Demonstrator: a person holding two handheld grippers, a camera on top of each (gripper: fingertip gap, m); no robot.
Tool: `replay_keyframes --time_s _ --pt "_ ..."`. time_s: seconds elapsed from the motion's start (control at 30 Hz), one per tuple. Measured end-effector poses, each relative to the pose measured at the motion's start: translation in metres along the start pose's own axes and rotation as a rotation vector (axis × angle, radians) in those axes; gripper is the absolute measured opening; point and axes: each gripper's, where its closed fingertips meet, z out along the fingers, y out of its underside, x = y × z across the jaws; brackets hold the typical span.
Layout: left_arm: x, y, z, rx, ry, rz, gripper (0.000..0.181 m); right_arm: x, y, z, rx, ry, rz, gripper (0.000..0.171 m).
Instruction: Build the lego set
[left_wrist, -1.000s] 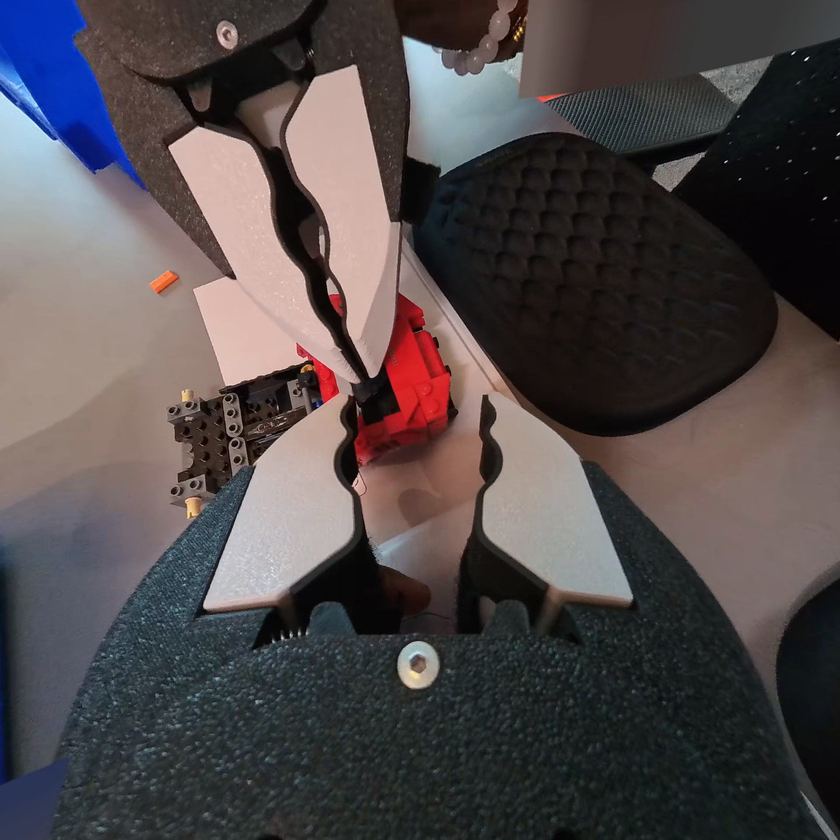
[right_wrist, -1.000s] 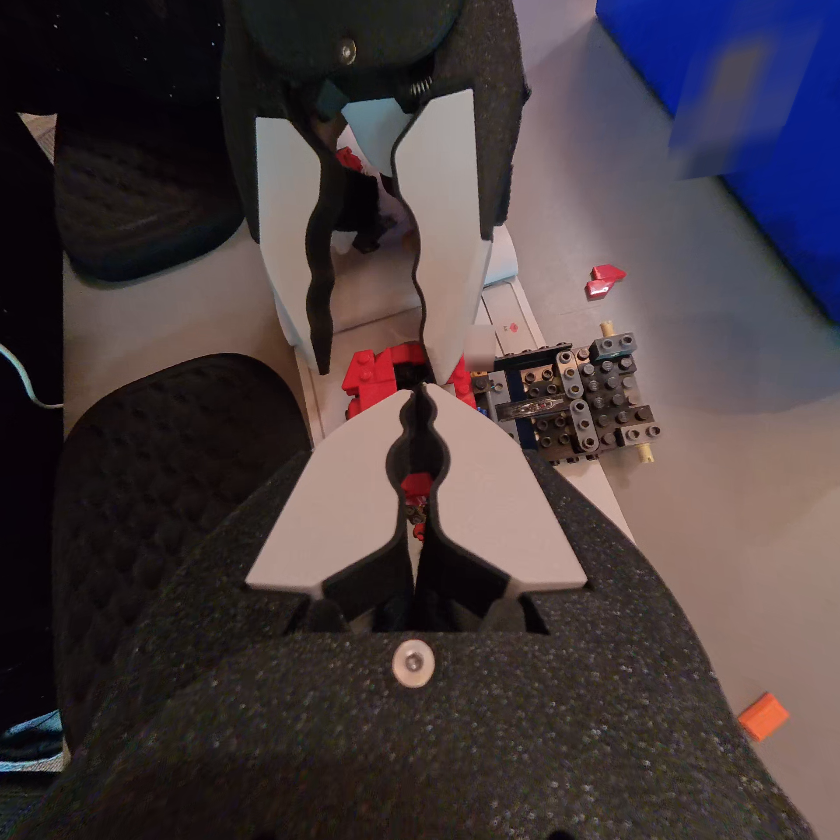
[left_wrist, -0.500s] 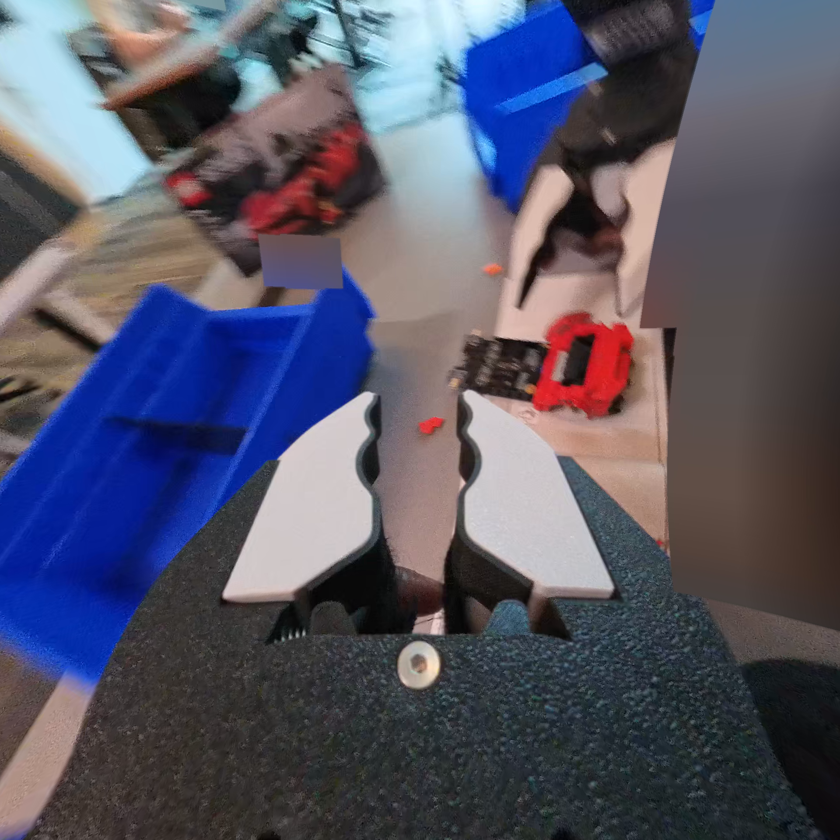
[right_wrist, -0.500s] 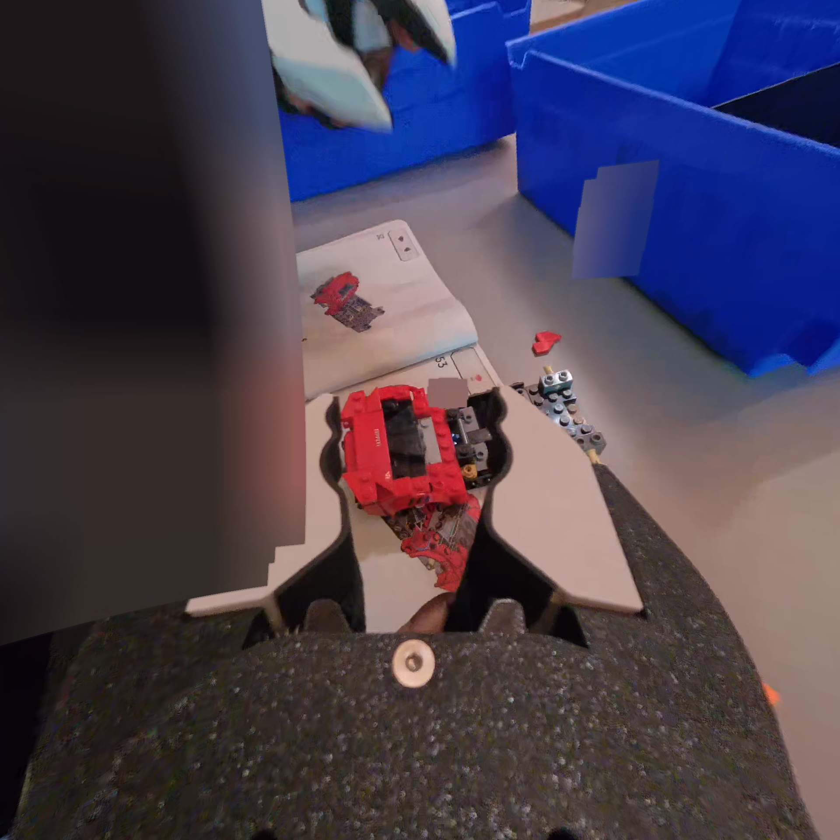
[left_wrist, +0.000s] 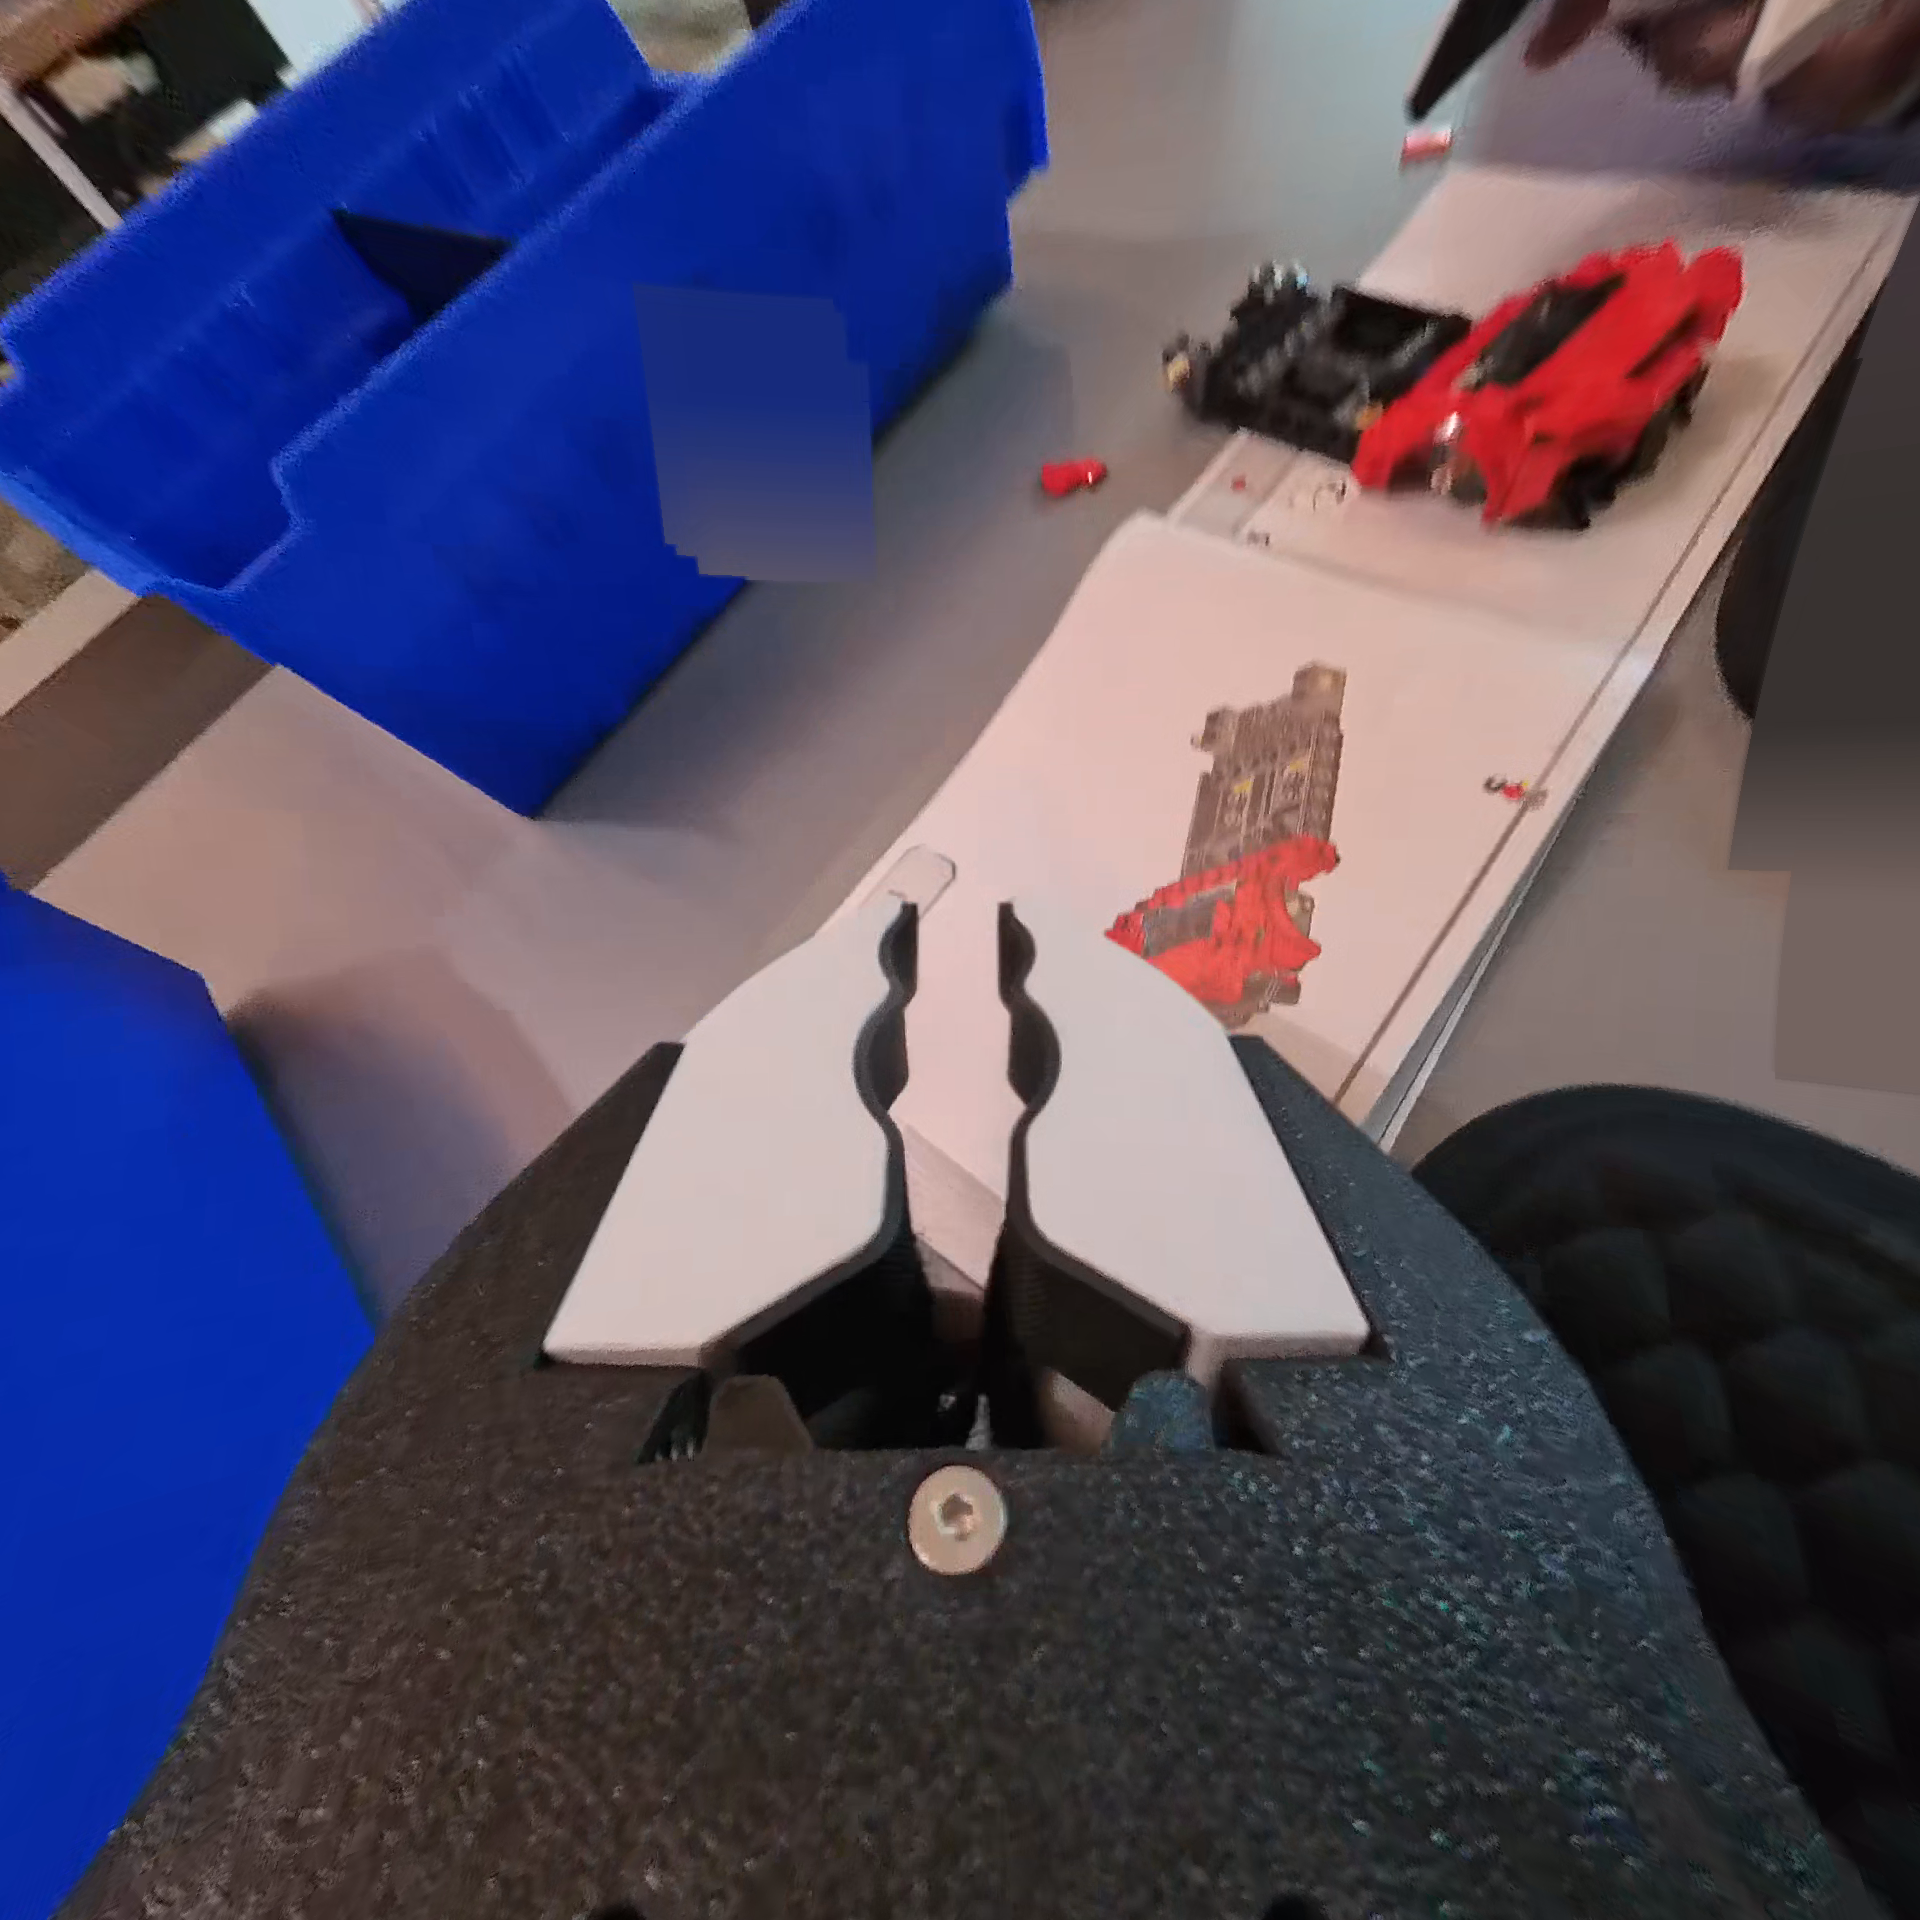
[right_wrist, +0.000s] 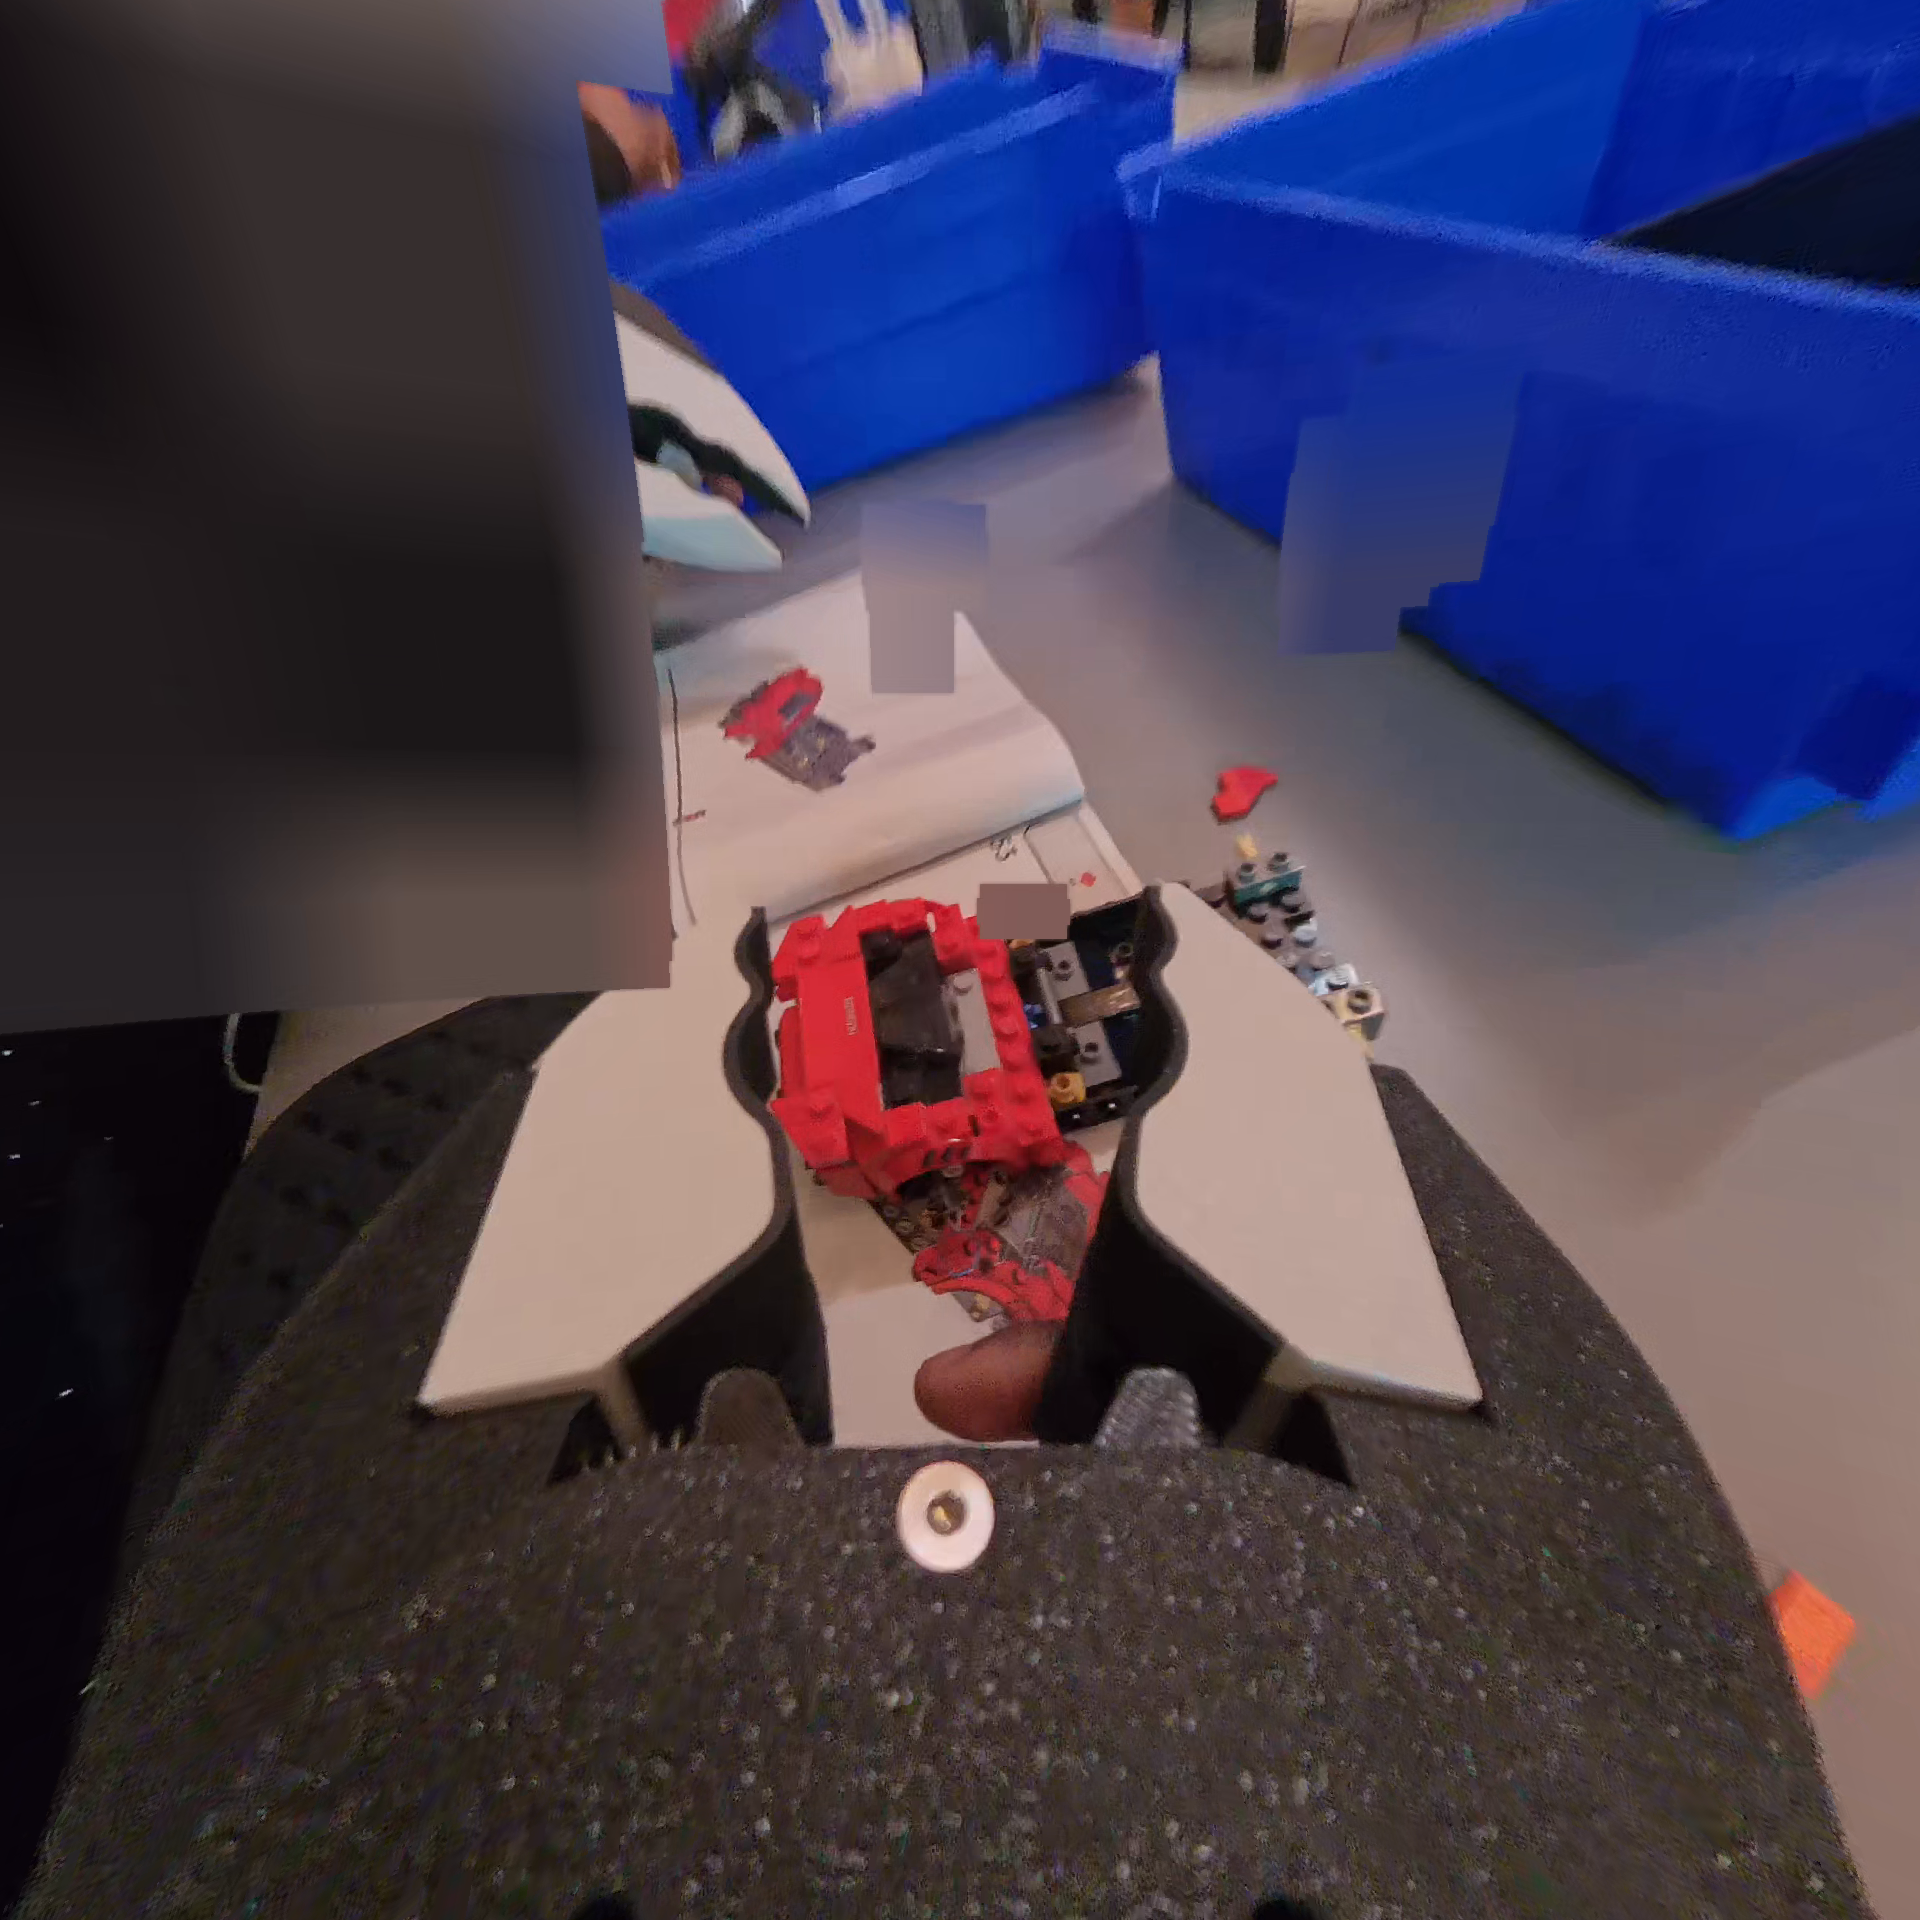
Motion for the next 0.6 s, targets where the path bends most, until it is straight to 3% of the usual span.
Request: replay_keyframes --time_s 0.1,0.23,0.37,0.6 --pt "0.004 0.005 0.007 -0.018 0.043 0.005 0.018 -0.015 0.003 0.021 -0.206 -0.02 -0.041 0.057" --pt "0.022 0.002 0.008 0.053 0.21 -0.059 0.033 -0.048 -0.003 0.048 -0.333 -0.134 -0.11 0.065" --pt "0.031 0.004 0.006 0.065 0.299 -0.054 0.057 -0.045 -0.008 0.064 -0.288 -0.078 -0.115 0.067" --pt "0.04 0.011 0.009 0.011 0.343 -0.025 0.075 -0.035 -0.01 0.065 -0.21 -0.016 -0.061 0.068"
